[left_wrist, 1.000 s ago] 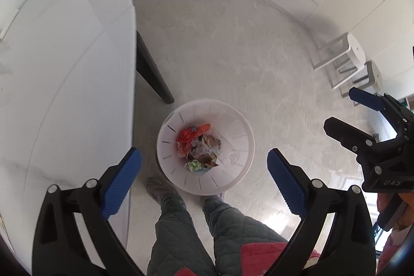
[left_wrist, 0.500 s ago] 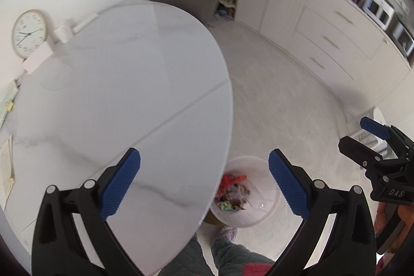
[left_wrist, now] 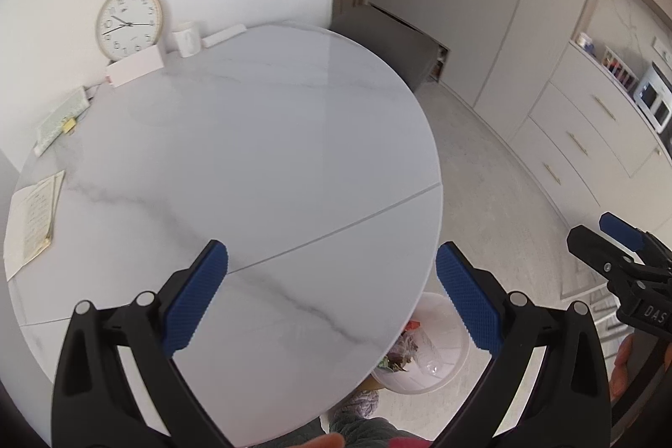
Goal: Collect trash
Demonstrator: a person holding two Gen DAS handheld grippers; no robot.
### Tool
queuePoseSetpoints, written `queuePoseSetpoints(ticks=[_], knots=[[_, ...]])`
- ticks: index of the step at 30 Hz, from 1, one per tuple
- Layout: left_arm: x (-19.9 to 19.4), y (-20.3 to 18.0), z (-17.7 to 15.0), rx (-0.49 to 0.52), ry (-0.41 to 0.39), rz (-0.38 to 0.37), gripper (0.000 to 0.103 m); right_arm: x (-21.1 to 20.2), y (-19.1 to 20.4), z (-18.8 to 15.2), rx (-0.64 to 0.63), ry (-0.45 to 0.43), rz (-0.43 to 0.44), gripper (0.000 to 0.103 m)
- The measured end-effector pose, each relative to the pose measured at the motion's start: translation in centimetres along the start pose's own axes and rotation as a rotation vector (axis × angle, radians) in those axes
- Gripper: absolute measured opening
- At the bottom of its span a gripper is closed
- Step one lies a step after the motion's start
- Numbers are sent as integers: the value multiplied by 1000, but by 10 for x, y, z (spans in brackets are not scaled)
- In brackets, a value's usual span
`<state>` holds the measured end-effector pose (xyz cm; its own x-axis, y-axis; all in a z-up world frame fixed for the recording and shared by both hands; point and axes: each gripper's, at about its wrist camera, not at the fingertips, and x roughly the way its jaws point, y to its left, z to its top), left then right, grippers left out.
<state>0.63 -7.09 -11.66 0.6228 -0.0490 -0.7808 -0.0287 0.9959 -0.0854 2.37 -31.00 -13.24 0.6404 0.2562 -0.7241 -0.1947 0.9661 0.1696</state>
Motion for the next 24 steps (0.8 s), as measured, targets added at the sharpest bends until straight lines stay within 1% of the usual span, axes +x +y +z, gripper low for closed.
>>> queuePoseSetpoints(ticks=[4, 6, 8, 11, 14, 16, 18, 21, 24], knots=[[-24, 27, 2, -51, -47, 52, 95, -11, 40, 15, -85, -46, 8, 101], [-36, 40, 3, -74, -76, 85, 95, -15, 58, 22, -105, -70, 21, 101], [-50, 54, 5, -96, -101, 127, 95, -18, 73, 33, -103, -78, 20, 101], [-68, 74, 8, -117, -128, 190, 95, -19, 93, 50, -101, -65, -2, 101], [-86, 92, 11, -143, -170, 240, 95, -24, 110, 65, -95, -94, 18, 101], [-95, 104, 13, -169, -192, 261, 95, -27, 121, 73, -96, -102, 54, 101], [-101, 114, 16, -189, -205, 265, 95, -30, 132, 77, -101, -122, 72, 101], [-106, 126, 16, -210, -216, 283, 95, -29, 149, 78, -125, -135, 62, 101], [-102, 133, 17, -216, -209, 297, 95, -23, 160, 75, -150, -122, 59, 101]])
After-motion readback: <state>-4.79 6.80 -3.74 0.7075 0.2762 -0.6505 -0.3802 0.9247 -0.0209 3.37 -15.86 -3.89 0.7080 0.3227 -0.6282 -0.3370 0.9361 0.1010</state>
